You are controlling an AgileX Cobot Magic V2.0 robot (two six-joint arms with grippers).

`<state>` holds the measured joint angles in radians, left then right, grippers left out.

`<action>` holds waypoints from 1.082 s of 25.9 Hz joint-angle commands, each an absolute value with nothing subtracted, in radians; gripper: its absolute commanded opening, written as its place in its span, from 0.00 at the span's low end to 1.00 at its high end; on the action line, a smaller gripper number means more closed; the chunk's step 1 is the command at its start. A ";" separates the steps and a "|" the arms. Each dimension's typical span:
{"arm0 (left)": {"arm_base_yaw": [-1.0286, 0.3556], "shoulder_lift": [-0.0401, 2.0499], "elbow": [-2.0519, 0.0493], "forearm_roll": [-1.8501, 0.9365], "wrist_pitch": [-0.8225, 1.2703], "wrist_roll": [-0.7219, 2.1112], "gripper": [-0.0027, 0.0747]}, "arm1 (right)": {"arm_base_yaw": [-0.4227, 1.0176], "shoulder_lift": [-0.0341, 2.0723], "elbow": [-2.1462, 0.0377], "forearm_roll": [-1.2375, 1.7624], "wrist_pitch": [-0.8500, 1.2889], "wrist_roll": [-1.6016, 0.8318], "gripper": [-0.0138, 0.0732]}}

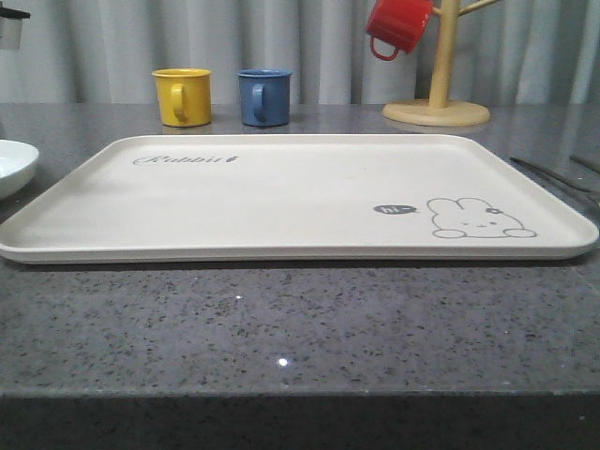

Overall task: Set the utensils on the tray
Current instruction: 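Lower the left gripper and grasp the rim of the white plate, then lift the white plate with the left gripper and set it on the tray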

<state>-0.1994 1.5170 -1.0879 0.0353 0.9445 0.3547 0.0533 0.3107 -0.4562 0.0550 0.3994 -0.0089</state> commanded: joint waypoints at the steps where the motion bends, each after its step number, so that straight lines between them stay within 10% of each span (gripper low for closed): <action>1: -0.207 1.489 -1.127 0.048 0.947 0.354 0.11 | 0.050 0.327 -0.494 0.053 0.327 -0.013 0.88; 11: -0.241 1.450 -1.230 0.067 0.982 0.354 0.01 | 0.050 0.327 -0.494 0.053 0.327 -0.013 0.88; 28: -0.704 1.504 -1.474 0.137 0.971 0.338 0.01 | 0.050 0.327 -0.494 0.053 0.327 -0.013 0.88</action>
